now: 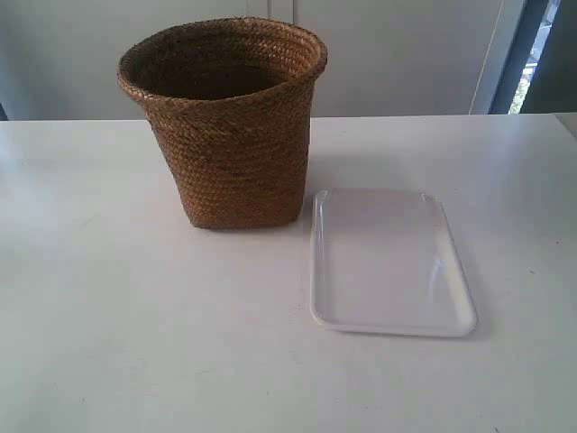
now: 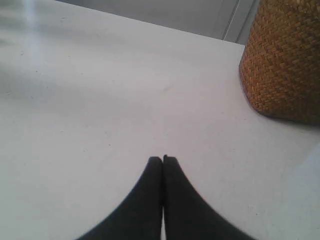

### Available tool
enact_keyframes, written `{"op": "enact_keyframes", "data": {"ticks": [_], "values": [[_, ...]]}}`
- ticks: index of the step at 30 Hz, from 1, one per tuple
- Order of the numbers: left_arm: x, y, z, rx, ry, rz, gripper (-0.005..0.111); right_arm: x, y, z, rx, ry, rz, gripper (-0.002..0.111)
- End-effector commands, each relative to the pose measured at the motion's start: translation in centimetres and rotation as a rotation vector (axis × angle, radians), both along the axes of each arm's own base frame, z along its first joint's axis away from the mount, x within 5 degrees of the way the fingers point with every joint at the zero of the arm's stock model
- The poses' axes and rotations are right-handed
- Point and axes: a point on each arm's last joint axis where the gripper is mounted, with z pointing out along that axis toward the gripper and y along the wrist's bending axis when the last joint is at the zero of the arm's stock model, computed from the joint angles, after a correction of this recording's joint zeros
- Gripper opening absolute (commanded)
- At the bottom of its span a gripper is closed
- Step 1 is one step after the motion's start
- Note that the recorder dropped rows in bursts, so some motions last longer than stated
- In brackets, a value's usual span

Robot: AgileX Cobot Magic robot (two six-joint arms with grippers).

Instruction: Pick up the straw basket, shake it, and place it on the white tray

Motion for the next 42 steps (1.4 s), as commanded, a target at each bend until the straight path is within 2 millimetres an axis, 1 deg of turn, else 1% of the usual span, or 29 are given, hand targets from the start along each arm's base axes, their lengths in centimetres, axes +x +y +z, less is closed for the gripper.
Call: {"op": "enact_keyframes", "data": {"ticks": [1,12,14,15,16,17,19,20,23,24,26,27,28,31,33,34,36,37,38,39,42], "values": [[0.0,-0.1,0.0,-0.016,-0.015,-0.009,0.000,0.0,0.0,-0.1,-0.003,-0.004,-0.005,0.000],[0.0,-0.1,0.1,-0.018,-0.017,-0.009,0.000,0.0,0.0,-0.1,-0.016,-0.007,-0.005,0.000],[0.0,-0.1,0.1,-0.018,-0.017,-0.009,0.000,0.0,0.0,0.4,0.085,-0.072,-0.002,0.000],[0.0,-0.1,0.1,-0.018,-0.017,-0.009,0.000,-0.1,0.0,1.2,0.222,-0.175,0.009,0.000],[0.0,-0.1,0.1,-0.018,-0.017,-0.009,0.000,-0.2,0.0,1.6,0.293,-0.238,0.020,0.000],[0.0,-0.1,0.1,-0.018,-0.017,-0.009,0.000,-0.3,0.0,2.4,0.397,-0.339,0.048,0.000],[0.0,-0.1,0.0,-0.045,-0.018,-0.005,0.000,-0.5,0.0,3.0,0.520,-0.421,0.085,0.000],[0.0,-0.1,0.0,-0.060,-0.019,-0.001,0.000,-0.6,0.0,3.1,0.528,-0.435,0.090,0.000],[0.0,-0.1,0.0,-0.074,-0.020,0.002,0.000,-0.6,0.0,3.2,0.523,-0.437,0.090,0.000],[0.0,-0.1,0.0,-0.074,-0.017,0.003,0.000,-0.5,0.0,2.9,0.464,-0.398,0.072,0.000],[0.0,-0.1,-0.2,-0.036,0.008,-0.001,0.000,-0.1,0.0,1.3,0.338,-0.205,0.018,0.000],[-0.1,-0.1,-0.2,-0.029,0.010,-0.002,0.000,0.0,0.0,0.7,0.327,-0.135,0.005,0.000],[0.0,-0.1,-0.2,-0.024,0.008,-0.004,0.000,0.0,0.0,0.5,0.332,-0.113,0.002,0.000],[0.0,-0.1,-0.2,-0.037,0.006,-0.001,0.000,-0.1,0.0,1.2,0.327,-0.189,0.015,0.000],[0.0,-0.1,0.0,-0.161,-0.014,0.029,0.000,-0.1,0.0,1.5,0.392,-0.235,0.026,0.000],[0.0,-0.2,0.2,-0.255,-0.044,0.046,0.000,-0.2,0.0,1.7,0.410,-0.258,0.032,0.000],[0.2,-0.3,0.7,-0.340,-0.109,0.043,0.000,-0.2,0.0,2.0,0.409,-0.269,0.034,0.000],[0.2,-0.3,0.7,-0.357,-0.109,0.047,0.000,-0.2,0.0,2.5,0.407,-0.280,0.037,0.000],[0.2,-0.3,0.6,-0.389,-0.101,0.059,0.000,0.0,0.0,3.3,0.405,-0.270,0.034,0.000],[0.2,-0.3,0.7,-0.392,-0.103,0.059,0.000,0.1,-0.1,3.6,0.408,-0.250,0.030,0.000],[0.3,-0.3,2.1,-0.360,-0.115,0.049,0.000,1.5,-0.2,4.9,0.420,-0.166,0.012,0.000]]}}
